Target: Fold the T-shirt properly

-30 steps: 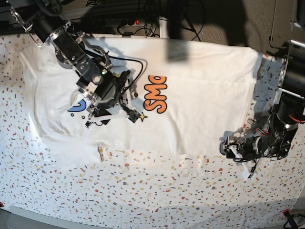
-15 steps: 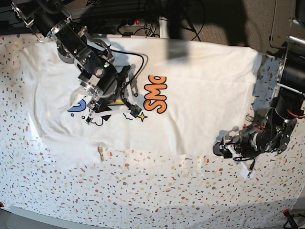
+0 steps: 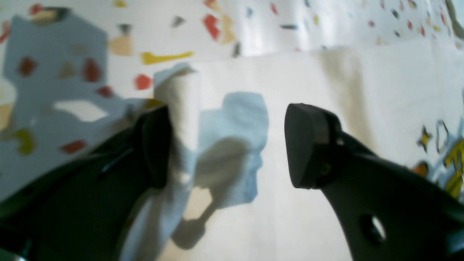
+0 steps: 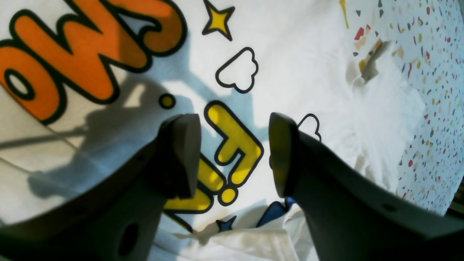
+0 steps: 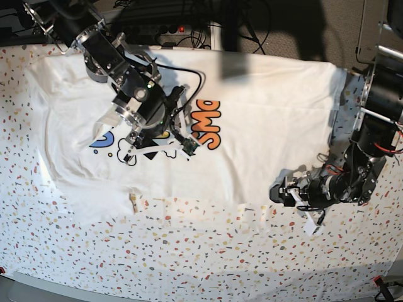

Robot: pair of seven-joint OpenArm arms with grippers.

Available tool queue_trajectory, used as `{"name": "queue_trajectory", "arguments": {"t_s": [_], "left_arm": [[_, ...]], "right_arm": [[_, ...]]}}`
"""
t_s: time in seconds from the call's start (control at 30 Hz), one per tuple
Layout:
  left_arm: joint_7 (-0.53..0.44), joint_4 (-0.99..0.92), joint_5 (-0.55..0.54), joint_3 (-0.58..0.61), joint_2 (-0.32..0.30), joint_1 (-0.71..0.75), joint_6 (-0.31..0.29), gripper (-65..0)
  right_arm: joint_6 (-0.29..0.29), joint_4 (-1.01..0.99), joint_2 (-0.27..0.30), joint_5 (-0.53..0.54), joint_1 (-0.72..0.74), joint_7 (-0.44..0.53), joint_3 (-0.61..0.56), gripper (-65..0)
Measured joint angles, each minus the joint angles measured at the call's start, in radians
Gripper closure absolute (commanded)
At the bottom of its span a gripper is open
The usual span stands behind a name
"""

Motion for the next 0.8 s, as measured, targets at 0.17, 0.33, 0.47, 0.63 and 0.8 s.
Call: {"name": "queue_trajectory", "arguments": {"t_s": [0.17,0.33,0.47,0.63,0.8], "left_arm": [[-0.027,0.0,0.021,0.0,0.0,0.001,0.0,-44.9],[-0.077,0.0,0.091,0.0,0.0,0.002,0.0,-44.4],[-0.077,0.0,0.09,0.0,0.0,0.005,0.019,-35.3],[-0.084,0.0,0.091,0.0,0.0,0.008,0.076,-14.3],[-0.135,0.0,0.094,0.0,0.0,0.009,0.076,0.0]], "right_arm": [[0.0,0.0,0.0,0.0,0.0,0.001,0.0,-30.3],[0.0,0.0,0.0,0.0,0.0,0.001,0.0,-30.3],[0.0,0.0,0.0,0.0,0.0,0.001,0.0,-30.3],[0.0,0.0,0.0,0.0,0.0,0.001,0.0,-30.3],[0.0,0.0,0.0,0.0,0.0,0.001,0.0,-30.4]]}}
